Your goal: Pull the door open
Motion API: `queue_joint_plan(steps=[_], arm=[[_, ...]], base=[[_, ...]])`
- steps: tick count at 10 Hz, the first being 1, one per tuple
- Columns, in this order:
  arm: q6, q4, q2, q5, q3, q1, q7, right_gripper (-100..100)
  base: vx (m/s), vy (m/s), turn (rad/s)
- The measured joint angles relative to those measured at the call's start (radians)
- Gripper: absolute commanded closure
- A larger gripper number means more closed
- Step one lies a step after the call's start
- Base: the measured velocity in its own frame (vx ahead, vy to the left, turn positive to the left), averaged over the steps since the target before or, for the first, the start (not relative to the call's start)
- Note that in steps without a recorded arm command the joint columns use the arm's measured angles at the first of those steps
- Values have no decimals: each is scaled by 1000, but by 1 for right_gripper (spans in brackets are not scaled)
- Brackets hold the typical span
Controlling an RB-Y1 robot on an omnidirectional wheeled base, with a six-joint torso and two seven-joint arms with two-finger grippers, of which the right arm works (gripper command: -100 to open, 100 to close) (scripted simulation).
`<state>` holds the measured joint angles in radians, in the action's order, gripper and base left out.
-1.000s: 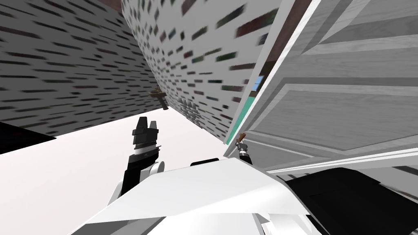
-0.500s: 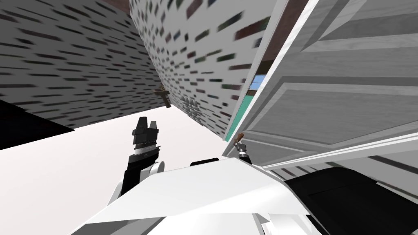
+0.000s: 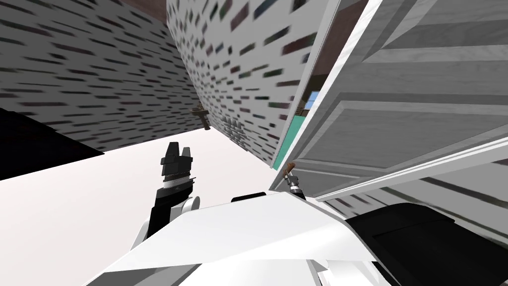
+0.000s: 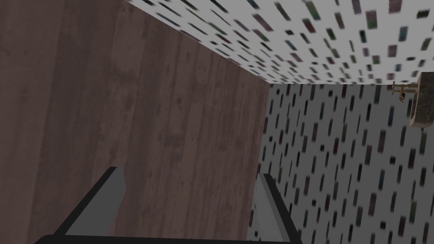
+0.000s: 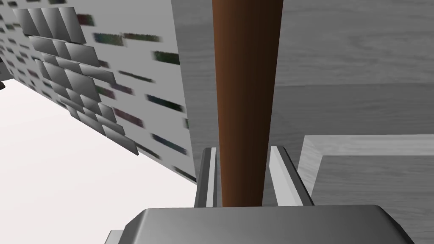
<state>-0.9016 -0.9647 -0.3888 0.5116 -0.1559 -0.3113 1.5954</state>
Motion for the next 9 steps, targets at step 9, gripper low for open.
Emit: queue_joint_plan(steps=[9], arm=[[-70,-6,-53,-60,-90,-34,67,100]], base=[[-207,-32,78]])
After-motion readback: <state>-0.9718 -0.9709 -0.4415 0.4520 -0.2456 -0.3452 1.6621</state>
